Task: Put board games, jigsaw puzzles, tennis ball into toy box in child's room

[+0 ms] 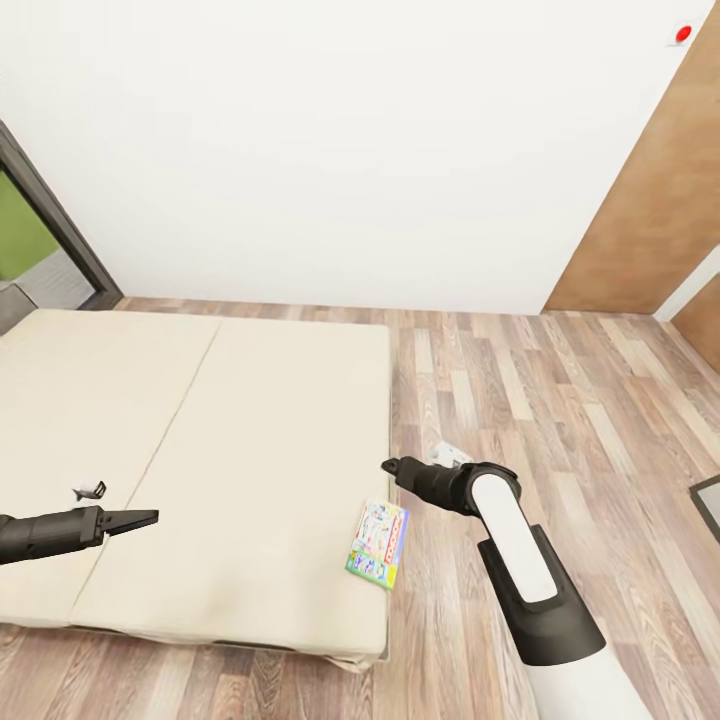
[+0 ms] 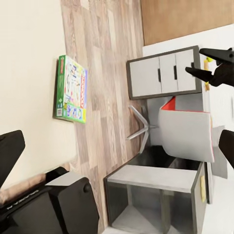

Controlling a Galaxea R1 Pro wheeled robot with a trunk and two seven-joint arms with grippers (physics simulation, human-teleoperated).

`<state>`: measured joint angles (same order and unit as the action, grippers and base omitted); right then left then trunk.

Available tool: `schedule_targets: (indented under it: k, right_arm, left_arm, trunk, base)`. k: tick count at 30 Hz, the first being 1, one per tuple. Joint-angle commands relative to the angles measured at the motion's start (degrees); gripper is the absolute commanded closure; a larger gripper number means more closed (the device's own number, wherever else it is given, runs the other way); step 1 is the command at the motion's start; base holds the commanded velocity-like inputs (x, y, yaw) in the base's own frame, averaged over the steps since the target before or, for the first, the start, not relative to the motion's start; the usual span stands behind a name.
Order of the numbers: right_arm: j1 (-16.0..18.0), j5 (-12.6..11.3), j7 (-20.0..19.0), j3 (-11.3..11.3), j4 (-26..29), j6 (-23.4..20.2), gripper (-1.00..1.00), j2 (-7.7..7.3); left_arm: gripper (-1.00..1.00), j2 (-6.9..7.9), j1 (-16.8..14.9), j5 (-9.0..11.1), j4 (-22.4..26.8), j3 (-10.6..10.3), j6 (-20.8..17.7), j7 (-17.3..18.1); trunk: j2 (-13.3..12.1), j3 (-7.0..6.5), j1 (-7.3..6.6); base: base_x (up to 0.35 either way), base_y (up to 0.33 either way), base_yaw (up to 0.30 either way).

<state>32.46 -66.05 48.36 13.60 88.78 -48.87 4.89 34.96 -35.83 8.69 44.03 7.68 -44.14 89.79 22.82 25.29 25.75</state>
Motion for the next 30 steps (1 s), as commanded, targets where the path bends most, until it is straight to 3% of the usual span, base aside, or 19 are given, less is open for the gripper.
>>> schedule_targets:
  k: [1, 19, 30]
  right_arm:
    - [0.1, -0.3, 0.6, 0.0, 0.1, -0.1, -1.00, 0.02]
    - [0.0, 0.2, 0.6, 0.1, -0.1, 0.2, -1.00, 0.04]
    - [-2.1, 0.3, 0.6, 0.0, 0.0, 0.2, -1.00, 0.12]
  left_arm:
    - [-1.00, 0.02, 0.0, 0.0, 0.0, 0.0, -0.6, 0.2]
    - [-1.00, 0.02, 0.0, 0.0, 0.0, 0.0, -0.6, 0.2]
    - [-1.00, -0.08, 0.0, -0.1, 0.0, 0.0, -0.5, 0.2]
  trunk:
    - [0.1, -0.01, 0.04]
    - [0.1, -1.71, 0.04]
    - [0.1, -2.75, 0.04]
  base:
    - [0.000, 0.000, 0.000]
    - [0.000, 0.000, 0.000]
    - [0.000, 0.000, 0.000]
